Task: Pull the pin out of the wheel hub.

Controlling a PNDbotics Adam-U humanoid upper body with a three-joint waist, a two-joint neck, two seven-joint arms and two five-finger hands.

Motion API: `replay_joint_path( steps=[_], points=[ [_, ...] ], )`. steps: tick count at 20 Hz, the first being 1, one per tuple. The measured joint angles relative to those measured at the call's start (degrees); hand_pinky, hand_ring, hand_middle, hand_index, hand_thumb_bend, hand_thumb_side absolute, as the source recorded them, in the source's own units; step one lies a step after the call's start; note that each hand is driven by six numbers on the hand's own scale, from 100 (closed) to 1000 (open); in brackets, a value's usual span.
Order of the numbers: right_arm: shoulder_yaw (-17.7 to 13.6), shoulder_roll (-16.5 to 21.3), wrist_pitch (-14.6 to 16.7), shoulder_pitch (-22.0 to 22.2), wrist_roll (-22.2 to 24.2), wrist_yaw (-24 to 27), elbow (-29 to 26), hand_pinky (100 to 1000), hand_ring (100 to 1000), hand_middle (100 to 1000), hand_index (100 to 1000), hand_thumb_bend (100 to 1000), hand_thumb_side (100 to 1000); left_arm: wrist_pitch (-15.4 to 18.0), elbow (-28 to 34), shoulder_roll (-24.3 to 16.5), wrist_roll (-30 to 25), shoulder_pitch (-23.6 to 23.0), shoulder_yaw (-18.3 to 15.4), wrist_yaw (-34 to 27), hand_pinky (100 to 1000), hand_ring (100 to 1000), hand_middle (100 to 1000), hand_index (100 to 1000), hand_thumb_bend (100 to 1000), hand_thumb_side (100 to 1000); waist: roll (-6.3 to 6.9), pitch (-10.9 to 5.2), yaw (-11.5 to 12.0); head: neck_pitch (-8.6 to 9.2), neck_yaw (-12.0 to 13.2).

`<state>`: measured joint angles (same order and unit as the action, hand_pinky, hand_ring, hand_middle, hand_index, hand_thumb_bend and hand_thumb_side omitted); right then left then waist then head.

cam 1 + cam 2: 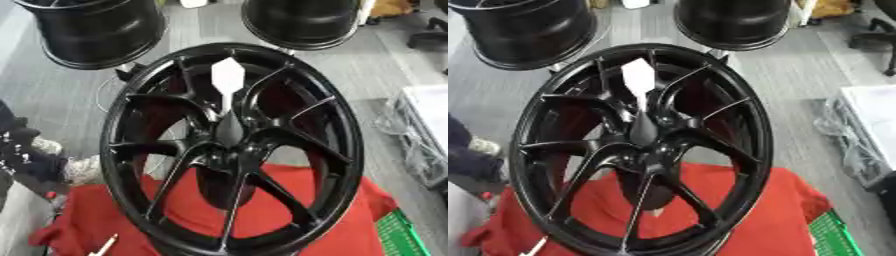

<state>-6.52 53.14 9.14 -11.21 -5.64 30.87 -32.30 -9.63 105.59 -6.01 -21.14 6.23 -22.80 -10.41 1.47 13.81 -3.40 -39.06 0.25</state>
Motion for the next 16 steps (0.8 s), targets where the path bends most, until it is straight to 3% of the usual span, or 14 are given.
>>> replay_joint_path(
  steps=[5,10,16],
  points=[
    [1.79,-5.17,-2.74,0.05,2.74,-3.63,3.68,518,543,827,864,100,1000,0.18,0.0,0.49,-0.15,0.28,0.02,-0.18,592,484,618,787,245,867,0.4,0.08,0.25,0.24,-0.46],
    [2.1,-8.01,-3.99,-0.43,3.98,-6.48,4.59,520,541,823,860,100,1000,0.27,0.0,0.53,-0.25,0.31,0.03,-0.2,592,485,619,787,245,867,0.55,0.08,0.33,0.4,-0.83],
    [1.07,-10.83,-3.15,-0.33,2.97,-11.83,0.26,515,543,796,847,100,1000,0.26,-0.01,0.54,-0.27,0.31,0.03,-0.21,592,485,619,787,245,867,0.55,0.08,0.25,0.42,-0.75]
  ],
)
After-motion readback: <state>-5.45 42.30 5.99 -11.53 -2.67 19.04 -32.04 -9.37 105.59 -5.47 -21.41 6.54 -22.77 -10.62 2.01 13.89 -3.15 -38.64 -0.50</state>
